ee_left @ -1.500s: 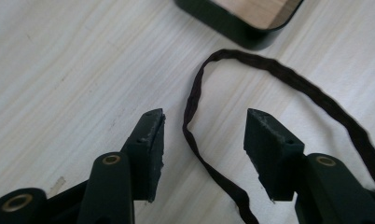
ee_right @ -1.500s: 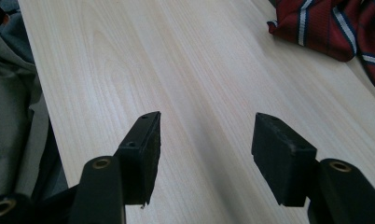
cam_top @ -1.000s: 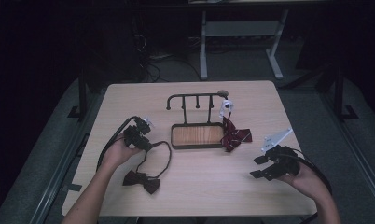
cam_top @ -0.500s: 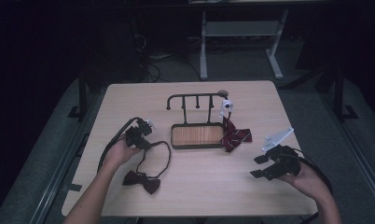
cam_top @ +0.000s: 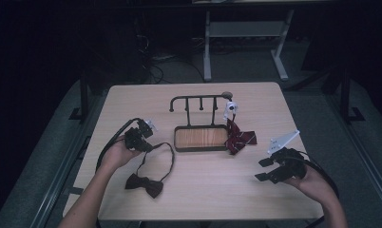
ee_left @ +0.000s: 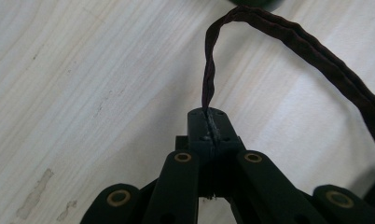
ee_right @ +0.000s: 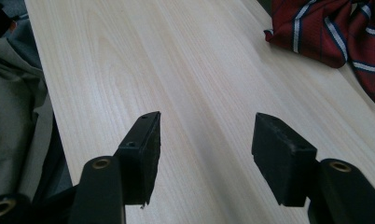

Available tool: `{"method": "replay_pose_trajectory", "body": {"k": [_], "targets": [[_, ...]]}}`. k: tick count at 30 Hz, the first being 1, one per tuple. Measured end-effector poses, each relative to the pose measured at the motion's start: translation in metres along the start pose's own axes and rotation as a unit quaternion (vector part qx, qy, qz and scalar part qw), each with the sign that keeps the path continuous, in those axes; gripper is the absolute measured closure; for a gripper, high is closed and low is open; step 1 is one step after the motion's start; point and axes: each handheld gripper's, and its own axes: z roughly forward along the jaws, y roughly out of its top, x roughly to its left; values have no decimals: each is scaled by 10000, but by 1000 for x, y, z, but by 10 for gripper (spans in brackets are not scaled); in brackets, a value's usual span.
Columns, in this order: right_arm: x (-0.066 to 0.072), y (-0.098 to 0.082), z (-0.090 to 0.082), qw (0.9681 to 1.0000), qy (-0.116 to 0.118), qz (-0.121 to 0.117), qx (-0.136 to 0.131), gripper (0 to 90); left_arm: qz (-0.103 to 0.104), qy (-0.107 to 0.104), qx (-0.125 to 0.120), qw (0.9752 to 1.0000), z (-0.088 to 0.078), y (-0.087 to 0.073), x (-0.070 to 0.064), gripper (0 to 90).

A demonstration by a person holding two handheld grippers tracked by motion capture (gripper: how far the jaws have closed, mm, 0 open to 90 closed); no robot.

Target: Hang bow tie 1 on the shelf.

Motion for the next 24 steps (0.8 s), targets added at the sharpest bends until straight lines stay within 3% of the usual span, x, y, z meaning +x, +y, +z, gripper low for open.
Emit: {"method": "replay_pose_trajectory", "body": {"k": [7, 10, 19, 24], "targets": [[-2, -1, 1, 10000, 28, 17, -10, 418, 106, -179, -201, 9996, -19, -3, -6, 895], [-3, -2, 2, 10000, 41, 36, -4, 419, 79, -282, -416, 9987, -27, -5, -10, 895], [-3, -2, 1, 10000, 50, 53, -28, 420, 302, -361, -377, 9982, -47, -7, -16, 895], [-5, -2, 3, 10000, 62, 59, -9, 422, 310, -467, -453, 9974, -55, -9, -18, 895]]}}
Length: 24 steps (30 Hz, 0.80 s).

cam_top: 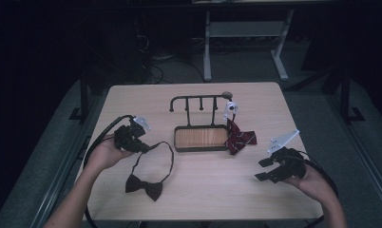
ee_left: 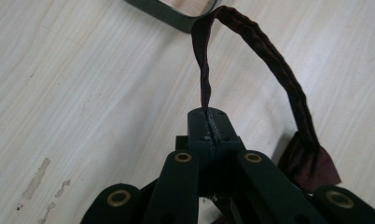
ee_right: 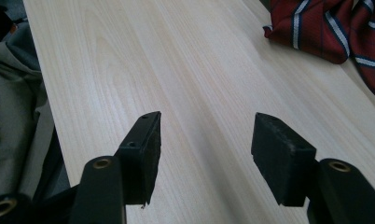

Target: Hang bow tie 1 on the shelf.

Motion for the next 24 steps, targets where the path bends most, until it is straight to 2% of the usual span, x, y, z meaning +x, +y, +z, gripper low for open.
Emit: {"method": "replay_pose_trajectory", "body": {"k": [7, 8, 24], "targets": [[-1, 0, -1, 10000, -7, 29, -8, 422, 110, -94, -17, 9999, -12, 1, -4, 896], [-1, 0, -2, 10000, -7, 34, -14, 422, 177, -124, -70, 9997, -19, 3, -7, 896], [-2, 1, -1, 10000, -27, 36, -9, 421, 436, -229, -198, 9986, -46, 8, -14, 899]]}}
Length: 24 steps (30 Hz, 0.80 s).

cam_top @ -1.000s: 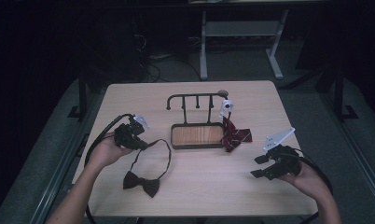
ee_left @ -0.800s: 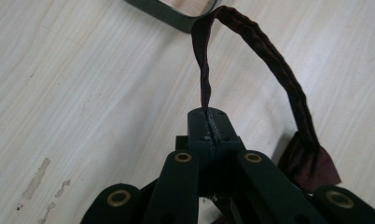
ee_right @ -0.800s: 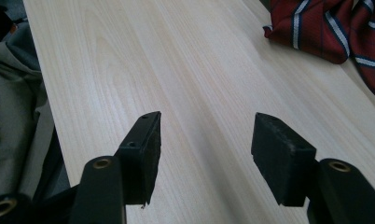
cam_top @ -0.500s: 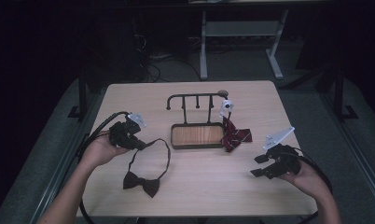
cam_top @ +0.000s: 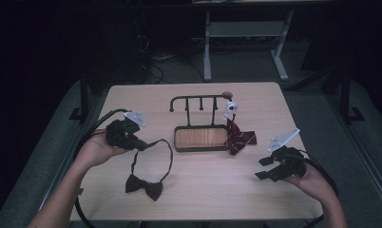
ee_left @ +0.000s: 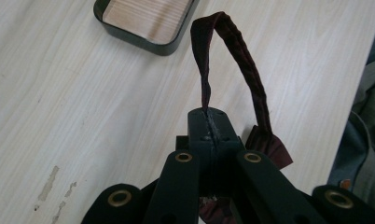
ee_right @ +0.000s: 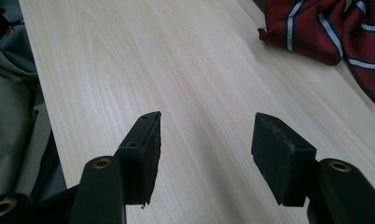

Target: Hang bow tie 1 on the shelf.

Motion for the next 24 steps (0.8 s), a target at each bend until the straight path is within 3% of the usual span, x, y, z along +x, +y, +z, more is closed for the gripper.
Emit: {"method": "replay_pose_trajectory", "body": {"k": [18, 24], "targets": [[0, -1, -2, 10000, -30, 7, -32, 421, 307, 61, -74, 9995, -30, 17, -9, 898], [0, -2, -3, 10000, -34, -11, -70, 421, 262, -11, -74, 9996, -33, 21, -7, 899]]}}
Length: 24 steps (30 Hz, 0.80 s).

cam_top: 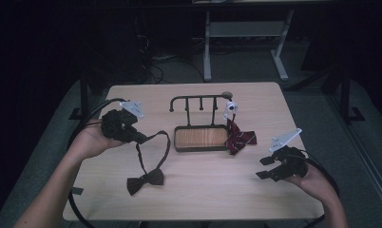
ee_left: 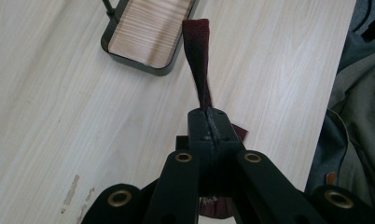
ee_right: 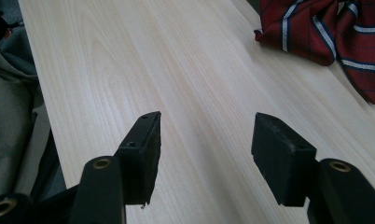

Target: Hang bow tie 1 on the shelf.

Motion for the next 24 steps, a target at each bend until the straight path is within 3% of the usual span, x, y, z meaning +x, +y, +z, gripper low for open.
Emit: {"method": "replay_pose_trajectory", "body": {"k": [24], "targets": [[-2, -2, 0, 10000, 25, 49, -69, 395, 104, -45, -42, 9999, -9, 26, 9, 899]]}}
